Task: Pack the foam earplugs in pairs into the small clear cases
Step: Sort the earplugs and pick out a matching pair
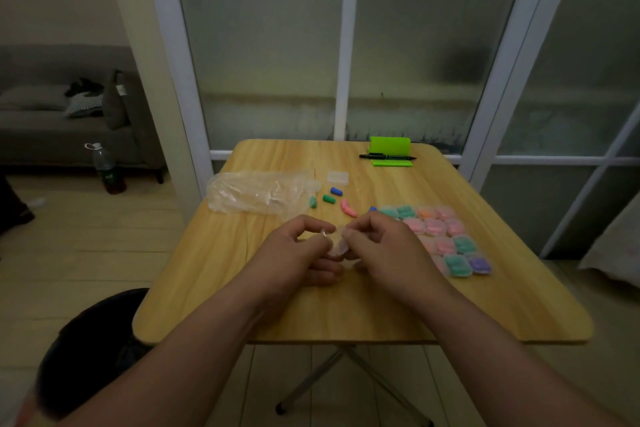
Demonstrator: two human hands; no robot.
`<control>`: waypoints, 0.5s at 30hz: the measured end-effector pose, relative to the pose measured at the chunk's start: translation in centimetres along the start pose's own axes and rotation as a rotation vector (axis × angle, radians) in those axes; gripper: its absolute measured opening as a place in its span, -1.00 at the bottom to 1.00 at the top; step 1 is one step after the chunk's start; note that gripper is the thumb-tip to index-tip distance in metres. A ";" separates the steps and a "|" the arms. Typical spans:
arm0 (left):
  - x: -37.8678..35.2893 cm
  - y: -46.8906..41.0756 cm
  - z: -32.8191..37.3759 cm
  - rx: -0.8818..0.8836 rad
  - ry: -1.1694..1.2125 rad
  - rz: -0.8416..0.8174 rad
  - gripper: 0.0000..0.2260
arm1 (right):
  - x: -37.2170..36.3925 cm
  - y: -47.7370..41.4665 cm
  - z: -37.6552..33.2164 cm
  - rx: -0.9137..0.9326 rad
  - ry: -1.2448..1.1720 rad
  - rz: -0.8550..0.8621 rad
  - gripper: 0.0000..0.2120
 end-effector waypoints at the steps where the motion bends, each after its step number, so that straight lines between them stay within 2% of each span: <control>1: 0.1 -0.1 0.0 -0.007 -0.014 0.010 -0.80 | -0.2 0.3 -0.4 0.035 0.041 0.001 -0.90; 5: -0.2 0.3 -0.6 0.068 0.021 -0.035 -0.74 | 0.7 0.6 -1.3 0.088 0.138 0.054 -0.93; 9: -1.6 1.5 -1.8 0.185 0.083 -0.198 -0.69 | 1.6 0.5 -0.6 0.008 0.027 0.030 -0.94; 15: -2.9 2.2 -1.5 0.182 0.073 -0.288 -0.68 | 0.0 0.4 -1.2 0.018 -0.017 -0.073 -0.91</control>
Point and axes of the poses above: each hand's wrist, its own y-axis away from the middle knuckle, its own x-axis out of the back of the hand, z = x × y, the point moved 10 cm from there along -y, towards the middle knuckle, and after that the axes turned 6 degrees about -x, right-handed, at the moved point
